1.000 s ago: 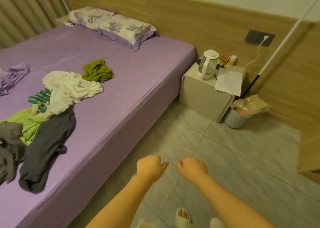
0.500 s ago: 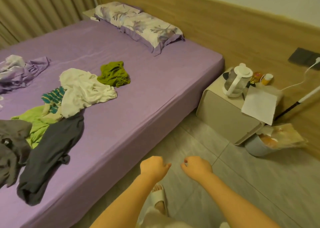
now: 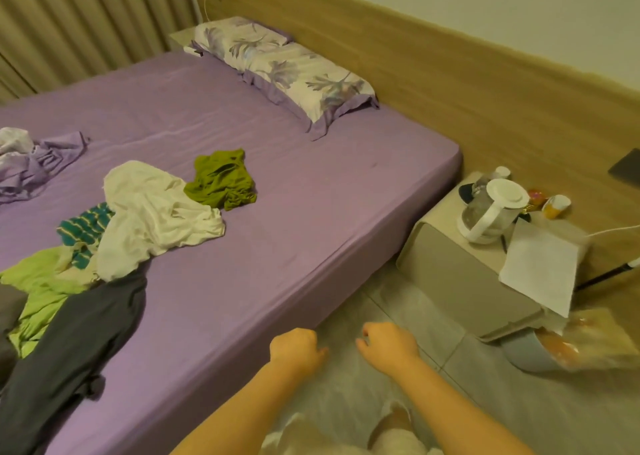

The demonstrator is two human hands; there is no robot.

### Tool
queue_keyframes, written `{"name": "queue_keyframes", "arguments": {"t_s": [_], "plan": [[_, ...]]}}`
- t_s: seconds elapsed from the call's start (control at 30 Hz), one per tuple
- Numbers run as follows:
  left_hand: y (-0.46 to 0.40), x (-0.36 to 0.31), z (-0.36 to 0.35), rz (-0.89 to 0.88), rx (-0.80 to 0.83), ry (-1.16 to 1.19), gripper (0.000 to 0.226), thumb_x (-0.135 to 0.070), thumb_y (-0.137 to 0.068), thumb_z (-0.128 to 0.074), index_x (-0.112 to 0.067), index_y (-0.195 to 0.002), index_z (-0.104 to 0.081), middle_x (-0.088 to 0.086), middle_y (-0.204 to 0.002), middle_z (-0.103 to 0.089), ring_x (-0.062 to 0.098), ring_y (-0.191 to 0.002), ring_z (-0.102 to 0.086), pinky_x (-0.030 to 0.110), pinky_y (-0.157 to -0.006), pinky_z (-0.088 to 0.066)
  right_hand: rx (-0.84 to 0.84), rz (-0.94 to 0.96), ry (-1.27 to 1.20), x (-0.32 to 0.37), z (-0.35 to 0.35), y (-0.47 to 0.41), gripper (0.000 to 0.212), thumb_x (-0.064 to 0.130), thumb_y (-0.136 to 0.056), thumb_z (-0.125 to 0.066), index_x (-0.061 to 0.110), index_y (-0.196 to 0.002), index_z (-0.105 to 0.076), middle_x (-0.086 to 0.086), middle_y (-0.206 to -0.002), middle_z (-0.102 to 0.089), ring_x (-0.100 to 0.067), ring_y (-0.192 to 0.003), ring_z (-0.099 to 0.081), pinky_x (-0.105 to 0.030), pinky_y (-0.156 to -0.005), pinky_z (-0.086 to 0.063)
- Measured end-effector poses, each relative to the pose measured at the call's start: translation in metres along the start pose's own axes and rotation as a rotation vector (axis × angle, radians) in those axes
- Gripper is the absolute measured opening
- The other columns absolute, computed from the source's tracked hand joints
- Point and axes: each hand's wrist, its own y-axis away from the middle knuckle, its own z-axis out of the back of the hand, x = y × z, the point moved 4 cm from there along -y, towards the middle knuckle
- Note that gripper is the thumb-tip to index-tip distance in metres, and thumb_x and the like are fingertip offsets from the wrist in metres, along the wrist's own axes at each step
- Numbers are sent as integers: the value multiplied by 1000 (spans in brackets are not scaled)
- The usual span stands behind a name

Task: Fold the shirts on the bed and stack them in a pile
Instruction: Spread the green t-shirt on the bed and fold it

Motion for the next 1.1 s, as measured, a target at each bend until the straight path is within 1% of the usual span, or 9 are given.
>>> {"name": "queue_keyframes", "arguments": {"t_s": [0.17, 0.27, 0.4, 0.57, 0.67, 0.8, 0.87, 0.93, 1.1], "plan": [[-46, -26, 26, 87, -14, 59, 36, -47, -95, -41, -17, -100, -60, 2, -92, -60, 23, -85, -58, 32, -64, -41, 28, 92, 46, -26, 32, -63, 32, 38, -94, -40, 15, -106, -58, -5, -108, -64, -26, -97, -61, -30, -73, -44], [-66, -44, 41, 162, -10, 129, 33, -47, -95, -40, -19, -95, -56, 1, -91, -58, 24, -90, -60, 31, -64, -40, 46, 159, 70, -46, 57, -96, 31, 39, -94, -40, 16, -106, -58, -5, -110, -64, -26, -100, -60, -30, -75, -44], [-90, -72, 59, 259, -10, 217, 28, -47, -96, -40, -22, -88, -48, 0, -91, -56, 23, -79, -52, 32, -65, -40, 66, 233, 94, -73, 91, -140, 31, 39, -94, -40, 17, -108, -57, -3, -111, -63, -25, -100, -59, -31, -75, -44], [-111, -85, 74, 373, -12, 301, 36, -48, -96, -40, -18, -101, -59, 2, -104, -65, 24, -94, -61, 33, -72, -47, 137, 296, 146, -85, 113, -180, 23, 37, -96, -40, 18, -93, -53, -3, -103, -63, -21, -79, -49, -27, -63, -37], [-120, -80, 85, 429, -23, 340, 36, -47, -96, -40, -19, -105, -61, 2, -105, -65, 24, -95, -61, 33, -74, -48, 163, 339, 153, -74, 119, -201, 22, 36, -96, -40, 19, -94, -54, -2, -98, -61, -20, -77, -48, -27, -60, -37], [-136, -61, 99, 483, -19, 355, 34, -47, -97, -40, -19, -100, -59, 4, -100, -63, 25, -90, -59, 35, -77, -50, 195, 389, 186, -48, 124, -229, 26, 36, -97, -40, 17, -103, -57, -3, -104, -63, -19, -77, -48, -28, -65, -39], [-146, -49, 103, 496, -1, 358, 33, -47, -97, -39, -19, -95, -57, 6, -96, -61, 27, -86, -56, 37, -78, -51, 203, 405, 213, -34, 125, -244, 24, 35, -98, -39, 17, -97, -55, -4, -103, -63, -21, -77, -48, -28, -66, -40], [-156, -31, 109, 515, 12, 364, 36, -47, -97, -39, -17, -99, -58, 7, -100, -62, 28, -92, -59, 37, -79, -50, 210, 418, 248, -20, 127, -258, 21, 35, -99, -37, 19, -91, -49, -7, -101, -61, -23, -78, -47, -30, -66, -39], [-184, 11, 129, 500, 30, 404, 38, -43, -99, -36, -12, -107, -57, 10, -110, -62, 30, -103, -58, 36, -82, -47, 216, 412, 256, 9, 142, -297, 30, 33, -98, -39, 15, -109, -59, -7, -113, -62, -28, -100, -58, -33, -80, -47]]}}
